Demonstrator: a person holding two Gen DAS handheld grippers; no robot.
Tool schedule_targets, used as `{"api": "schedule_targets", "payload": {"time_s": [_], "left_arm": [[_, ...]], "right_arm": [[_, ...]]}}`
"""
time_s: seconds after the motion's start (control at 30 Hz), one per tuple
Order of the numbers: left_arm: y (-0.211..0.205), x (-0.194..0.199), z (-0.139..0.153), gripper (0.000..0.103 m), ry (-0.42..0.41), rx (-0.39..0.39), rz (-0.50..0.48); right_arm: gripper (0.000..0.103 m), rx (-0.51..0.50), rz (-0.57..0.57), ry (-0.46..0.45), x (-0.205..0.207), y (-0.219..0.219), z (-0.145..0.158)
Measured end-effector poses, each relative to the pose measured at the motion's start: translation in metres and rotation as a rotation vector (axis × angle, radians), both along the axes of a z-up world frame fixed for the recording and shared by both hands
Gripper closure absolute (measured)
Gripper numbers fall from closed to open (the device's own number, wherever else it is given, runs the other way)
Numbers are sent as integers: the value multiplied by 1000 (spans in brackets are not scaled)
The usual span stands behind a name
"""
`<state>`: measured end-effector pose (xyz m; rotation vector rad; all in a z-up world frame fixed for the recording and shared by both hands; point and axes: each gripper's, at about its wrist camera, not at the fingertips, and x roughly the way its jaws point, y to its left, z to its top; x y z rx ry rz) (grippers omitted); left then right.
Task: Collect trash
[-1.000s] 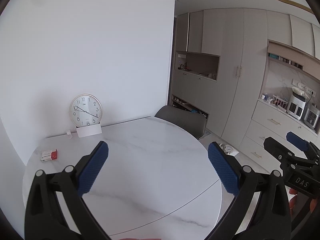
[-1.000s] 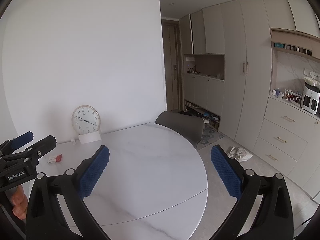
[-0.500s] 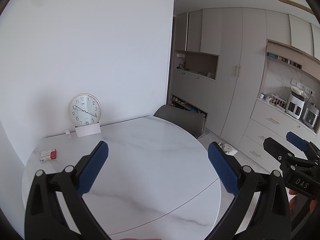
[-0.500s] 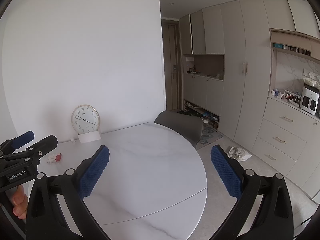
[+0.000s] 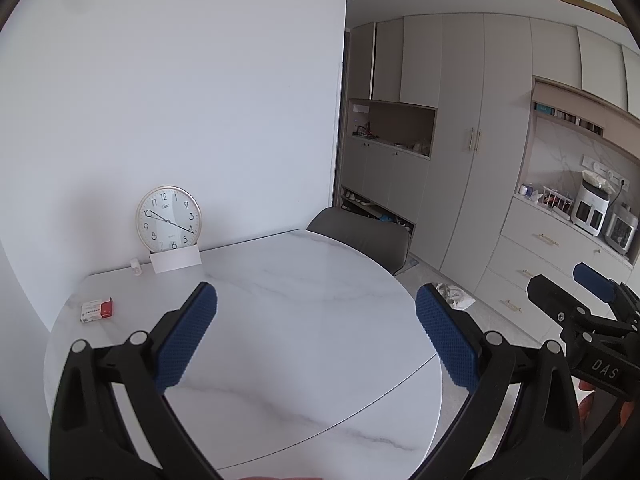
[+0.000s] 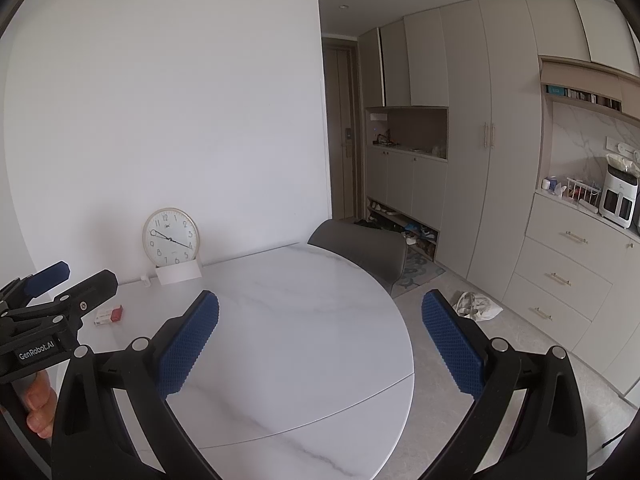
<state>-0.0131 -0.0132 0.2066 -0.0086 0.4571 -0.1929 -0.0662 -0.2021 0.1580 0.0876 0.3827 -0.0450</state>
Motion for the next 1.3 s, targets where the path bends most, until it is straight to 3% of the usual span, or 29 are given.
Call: {"api": "schedule_targets", "payload": {"time_s": [1.3], "left_arm": [[-2,0,-4,8,-6,4,40]], "right_arm": [[2,2,6,8,1,-5,-1]]}}
